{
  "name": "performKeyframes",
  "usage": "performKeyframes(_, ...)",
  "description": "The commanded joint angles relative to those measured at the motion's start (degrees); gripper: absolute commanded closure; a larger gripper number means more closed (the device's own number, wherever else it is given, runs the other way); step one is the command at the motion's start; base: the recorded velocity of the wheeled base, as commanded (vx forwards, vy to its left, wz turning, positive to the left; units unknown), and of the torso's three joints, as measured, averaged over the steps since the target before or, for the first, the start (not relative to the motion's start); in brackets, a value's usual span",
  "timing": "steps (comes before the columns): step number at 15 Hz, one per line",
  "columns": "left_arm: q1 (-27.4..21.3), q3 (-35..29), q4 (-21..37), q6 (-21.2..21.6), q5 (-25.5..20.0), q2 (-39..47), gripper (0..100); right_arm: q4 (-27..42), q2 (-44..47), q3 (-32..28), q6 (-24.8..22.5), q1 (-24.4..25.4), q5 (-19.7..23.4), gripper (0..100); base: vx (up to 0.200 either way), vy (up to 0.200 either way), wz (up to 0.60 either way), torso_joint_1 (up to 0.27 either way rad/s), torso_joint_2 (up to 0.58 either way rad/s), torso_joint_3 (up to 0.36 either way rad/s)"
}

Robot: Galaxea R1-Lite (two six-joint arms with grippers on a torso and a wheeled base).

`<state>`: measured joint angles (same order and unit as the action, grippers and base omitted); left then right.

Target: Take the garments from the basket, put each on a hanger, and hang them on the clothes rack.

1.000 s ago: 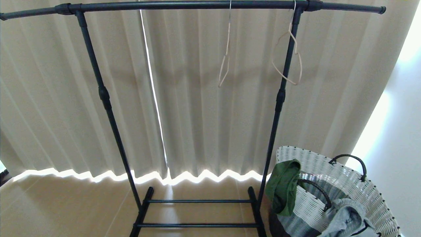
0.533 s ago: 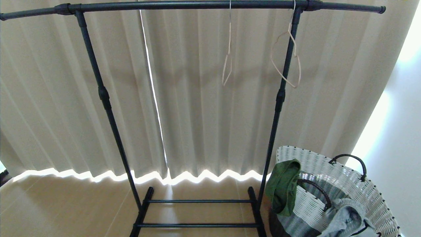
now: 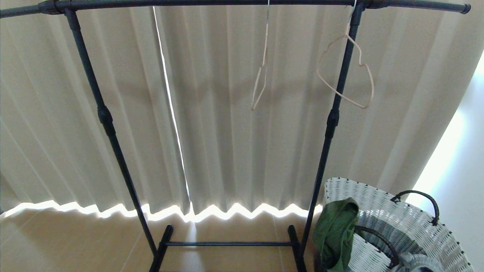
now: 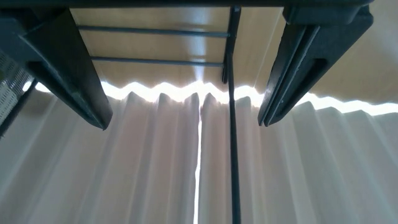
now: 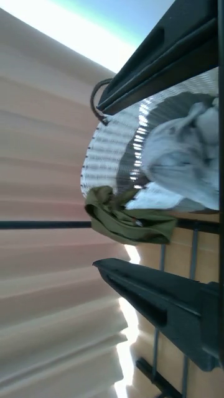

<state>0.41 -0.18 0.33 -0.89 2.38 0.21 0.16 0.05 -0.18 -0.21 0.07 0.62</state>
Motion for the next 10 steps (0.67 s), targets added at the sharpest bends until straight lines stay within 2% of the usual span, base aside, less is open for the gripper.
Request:
performKeyframes(1,0.0,0.0,0.1,0.0,0.0,0.0,0,-0.1,0.0,0.0,-0.1,0.0,-0.2,0,0.000,0.000,0.00,0.000,0.00,0.000)
performKeyframes(2,0.0,0.0,0.0,0.0,0.0,0.0,0,0.0,0.0,0.0,-0.4,0.0,-0.3,0,0.000,0.000,0.00,0.000,0.00,0.000)
performKeyframes(4,0.0,0.0,0.1,-0.1,-0.1,0.0,0,2.2,2.1,-1.3,-4.7,0.5,0.3,0,0.000,0.000,0.00,0.000,0.00,0.000)
performKeyframes(7,0.0,0.0,0.0,-0.1,-0.1,0.0,0,5.7,16.6,-6.3,-9.1,0.5,-1.5,0,0.000,0.000,0.00,0.000,0.00,0.000)
performKeyframes(9,0.0,0.0,0.0,-0.1,-0.1,0.0,0,5.6,25.2,-7.5,-11.2,0.5,-5.2,0,0.000,0.000,0.00,0.000,0.00,0.000)
performKeyframes(10,0.0,0.0,0.1,0.0,-0.1,0.0,0,5.6,32.8,-8.3,-15.2,0.5,-9.7,0,0.000,0.000,0.00,0.000,0.00,0.000)
